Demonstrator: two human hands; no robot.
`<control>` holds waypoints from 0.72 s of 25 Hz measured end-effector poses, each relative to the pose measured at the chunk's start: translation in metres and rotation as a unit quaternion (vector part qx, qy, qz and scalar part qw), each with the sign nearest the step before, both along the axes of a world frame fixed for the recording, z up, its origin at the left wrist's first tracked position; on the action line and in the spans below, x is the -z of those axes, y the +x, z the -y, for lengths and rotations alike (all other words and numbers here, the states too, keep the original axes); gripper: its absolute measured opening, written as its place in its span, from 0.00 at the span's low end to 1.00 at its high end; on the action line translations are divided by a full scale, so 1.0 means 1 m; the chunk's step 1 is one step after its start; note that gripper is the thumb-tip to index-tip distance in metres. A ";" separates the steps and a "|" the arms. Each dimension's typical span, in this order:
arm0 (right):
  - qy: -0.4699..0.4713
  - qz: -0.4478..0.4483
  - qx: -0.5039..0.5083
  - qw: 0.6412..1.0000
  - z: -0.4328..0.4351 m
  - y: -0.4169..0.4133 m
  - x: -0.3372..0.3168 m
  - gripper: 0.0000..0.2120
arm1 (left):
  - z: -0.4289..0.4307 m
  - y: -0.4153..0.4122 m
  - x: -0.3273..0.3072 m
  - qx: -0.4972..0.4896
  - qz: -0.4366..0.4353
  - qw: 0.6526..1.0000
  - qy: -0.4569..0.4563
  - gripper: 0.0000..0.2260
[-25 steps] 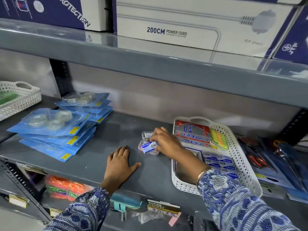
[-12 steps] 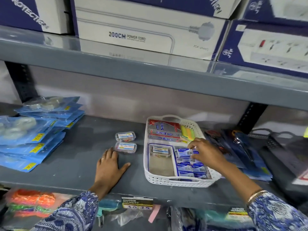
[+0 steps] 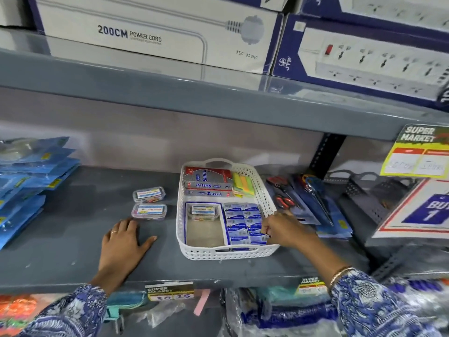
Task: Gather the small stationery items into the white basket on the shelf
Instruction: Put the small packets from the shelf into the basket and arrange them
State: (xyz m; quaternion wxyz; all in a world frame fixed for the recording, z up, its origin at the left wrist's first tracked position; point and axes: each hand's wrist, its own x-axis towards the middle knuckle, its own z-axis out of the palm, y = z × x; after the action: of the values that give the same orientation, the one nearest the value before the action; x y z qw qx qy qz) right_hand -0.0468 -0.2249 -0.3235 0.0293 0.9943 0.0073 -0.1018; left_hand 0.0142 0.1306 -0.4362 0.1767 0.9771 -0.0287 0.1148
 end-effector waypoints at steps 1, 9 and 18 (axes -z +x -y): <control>-0.019 -0.001 -0.002 1.000 -0.001 0.000 0.002 0.11 | 0.000 0.000 0.000 0.001 0.003 1.000 -0.001 0.23; -0.166 -0.025 -0.036 0.985 -0.014 0.008 -0.002 0.06 | 0.000 0.000 -0.001 0.004 0.007 1.000 -0.003 0.23; 0.004 -0.036 0.007 0.999 -0.010 0.004 0.001 0.05 | 0.001 -0.001 -0.002 0.003 -0.002 1.000 -0.006 0.24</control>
State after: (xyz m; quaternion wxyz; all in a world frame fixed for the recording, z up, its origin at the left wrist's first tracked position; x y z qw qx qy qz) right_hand -0.0431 -0.2153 -0.3245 0.0243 0.9901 0.0017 -0.1380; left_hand 0.0136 0.1299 -0.4339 0.1833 0.9762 -0.0303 0.1122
